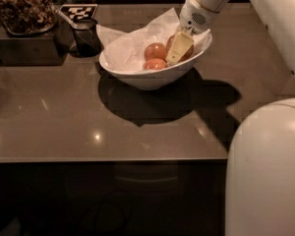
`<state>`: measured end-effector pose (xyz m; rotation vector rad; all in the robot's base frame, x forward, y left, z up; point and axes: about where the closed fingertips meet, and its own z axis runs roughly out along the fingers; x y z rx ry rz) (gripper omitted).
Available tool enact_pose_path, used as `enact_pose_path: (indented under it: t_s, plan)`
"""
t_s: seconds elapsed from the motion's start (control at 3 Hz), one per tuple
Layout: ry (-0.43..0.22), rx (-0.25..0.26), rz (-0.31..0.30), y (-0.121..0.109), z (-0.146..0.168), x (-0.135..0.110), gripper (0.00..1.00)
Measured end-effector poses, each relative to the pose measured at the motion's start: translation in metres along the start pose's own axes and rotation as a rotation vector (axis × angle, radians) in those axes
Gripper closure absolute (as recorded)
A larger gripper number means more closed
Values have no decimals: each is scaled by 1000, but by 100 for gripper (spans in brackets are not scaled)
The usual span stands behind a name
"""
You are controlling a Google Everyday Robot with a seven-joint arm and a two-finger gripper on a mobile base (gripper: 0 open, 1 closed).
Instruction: Pick apple from white bowl
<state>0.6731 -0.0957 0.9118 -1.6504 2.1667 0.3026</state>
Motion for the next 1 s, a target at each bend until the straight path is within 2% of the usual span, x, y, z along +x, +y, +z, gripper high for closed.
enact_pose_path:
  t_s: [0.33,0.67,1.0]
  plan:
    - [-119,64,-44,7,-40,-14,100]
    - [-296,60,-99,23,-74,-29,100]
    - [-461,14,-150,47,-98,-43,100]
